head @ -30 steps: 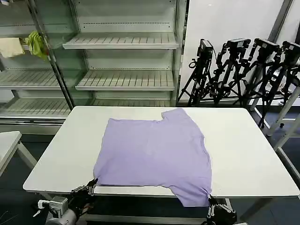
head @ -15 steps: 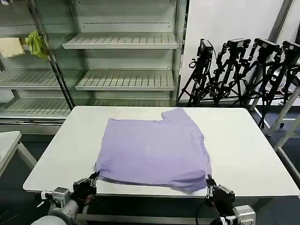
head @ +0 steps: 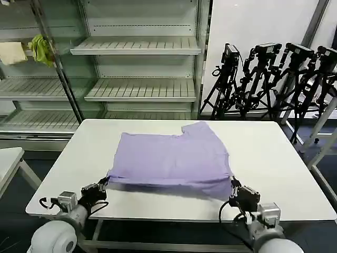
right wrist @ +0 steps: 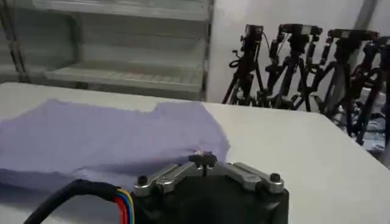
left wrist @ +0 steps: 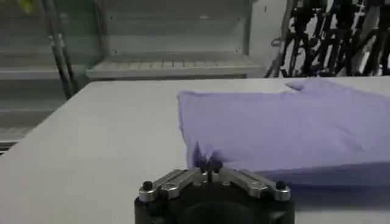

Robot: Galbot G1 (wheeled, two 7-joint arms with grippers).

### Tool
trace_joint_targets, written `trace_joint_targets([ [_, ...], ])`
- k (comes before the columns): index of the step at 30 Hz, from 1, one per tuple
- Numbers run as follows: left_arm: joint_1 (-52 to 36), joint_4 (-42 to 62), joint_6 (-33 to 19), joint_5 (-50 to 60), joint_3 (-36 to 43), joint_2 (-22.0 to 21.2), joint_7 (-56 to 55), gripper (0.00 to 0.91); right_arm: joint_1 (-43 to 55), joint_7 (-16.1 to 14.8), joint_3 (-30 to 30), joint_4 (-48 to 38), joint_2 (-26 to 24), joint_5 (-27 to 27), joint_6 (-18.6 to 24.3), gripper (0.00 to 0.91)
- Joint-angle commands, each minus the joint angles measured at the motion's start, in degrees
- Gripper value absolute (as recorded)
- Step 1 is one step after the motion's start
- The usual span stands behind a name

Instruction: Fold and organize the clothes.

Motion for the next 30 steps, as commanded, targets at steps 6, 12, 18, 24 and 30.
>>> trace_joint_targets([
  [6,-5.4,3.7,-0.1,-1.0,0.9,0.2,0.2,0.010,8.8,-0.4,-0.5,-8.4,0.0,1.6,0.0,0.000],
  [12,-7.3,5.0,-0.1,-1.1,1.5,0.2,0.2,0.020,11.7,-0.4,-0.8,-8.4,-0.9,2.7,0.0,0.000],
  [18,-8.8,6.1,-0.1,-1.0,2.3,0.0,0.2,0.010,16.2,0.1,-1.6,-8.3,-2.3,4.6,-0.1,0.000],
  [24,-10.0,7.2,-0.1,-0.7,3.5,-0.5,0.3,0.010,19.5,0.0,-2.5,-8.6,-3.7,5.8,-0.1,0.000],
  [30,-11.7,9.0,-0.1,0.1,5.0,-1.3,0.4,0.020,21.7,-0.1,-4.4,-9.9,-4.1,6.0,-0.2,0.000],
])
